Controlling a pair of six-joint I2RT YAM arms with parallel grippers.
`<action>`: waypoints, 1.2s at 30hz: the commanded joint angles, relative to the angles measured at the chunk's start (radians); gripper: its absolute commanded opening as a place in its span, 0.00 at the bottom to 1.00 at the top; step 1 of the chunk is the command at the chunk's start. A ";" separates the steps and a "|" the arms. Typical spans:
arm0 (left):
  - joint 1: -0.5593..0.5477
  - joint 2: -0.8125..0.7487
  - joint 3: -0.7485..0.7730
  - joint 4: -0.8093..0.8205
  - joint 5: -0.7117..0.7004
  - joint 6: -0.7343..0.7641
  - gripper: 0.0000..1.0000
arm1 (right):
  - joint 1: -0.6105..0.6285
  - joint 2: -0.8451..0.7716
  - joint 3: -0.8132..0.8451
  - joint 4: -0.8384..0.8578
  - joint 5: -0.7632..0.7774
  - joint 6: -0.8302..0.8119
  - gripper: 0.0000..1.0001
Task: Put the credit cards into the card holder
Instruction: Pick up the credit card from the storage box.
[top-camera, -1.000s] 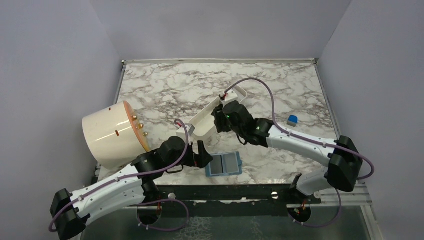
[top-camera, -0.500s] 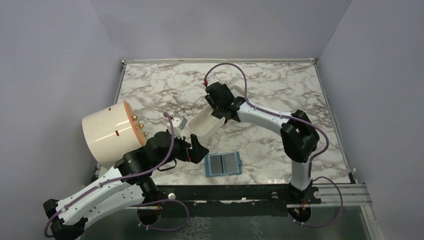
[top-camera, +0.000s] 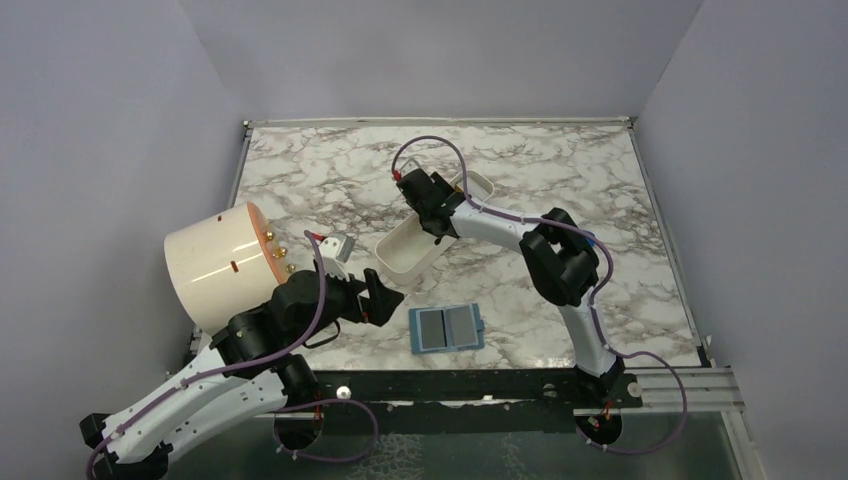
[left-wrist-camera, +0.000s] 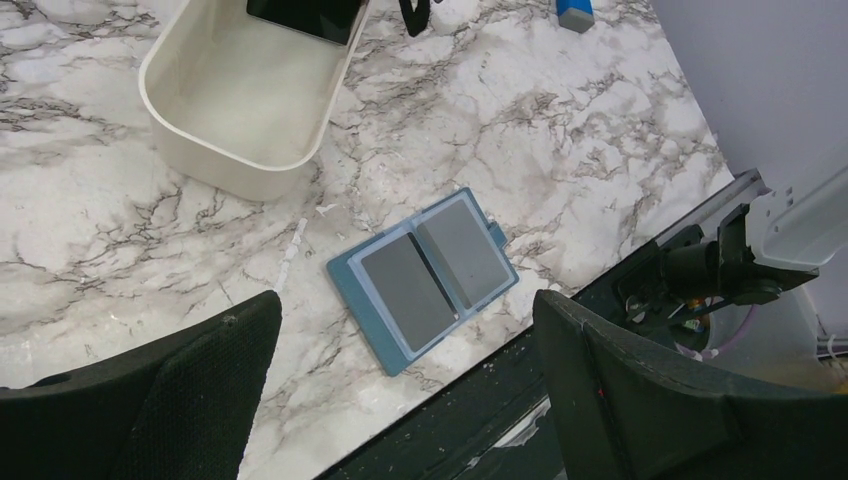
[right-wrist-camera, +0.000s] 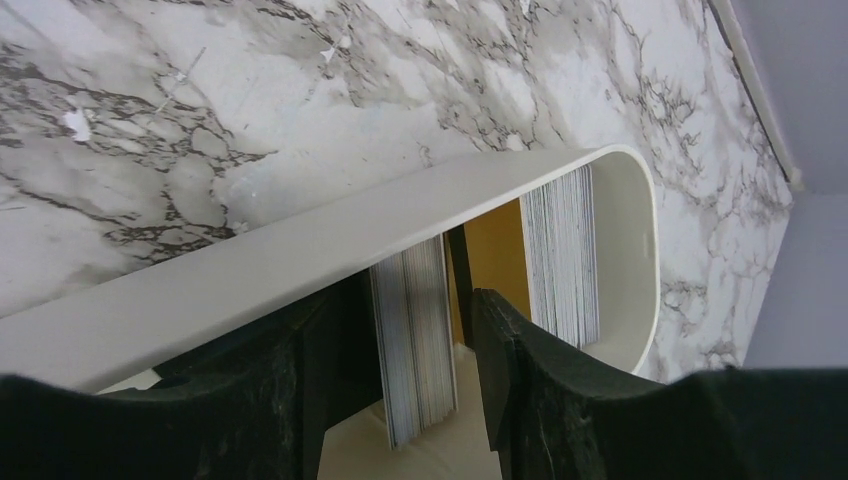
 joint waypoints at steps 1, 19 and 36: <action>-0.001 -0.029 -0.003 -0.007 -0.042 0.013 0.99 | -0.015 0.031 0.042 0.025 0.068 -0.072 0.50; -0.001 -0.014 -0.005 -0.007 -0.045 0.007 0.99 | -0.033 -0.007 -0.015 0.119 0.089 -0.135 0.18; -0.001 -0.014 -0.007 -0.008 -0.047 0.004 0.99 | -0.048 -0.057 -0.005 0.090 0.024 -0.133 0.01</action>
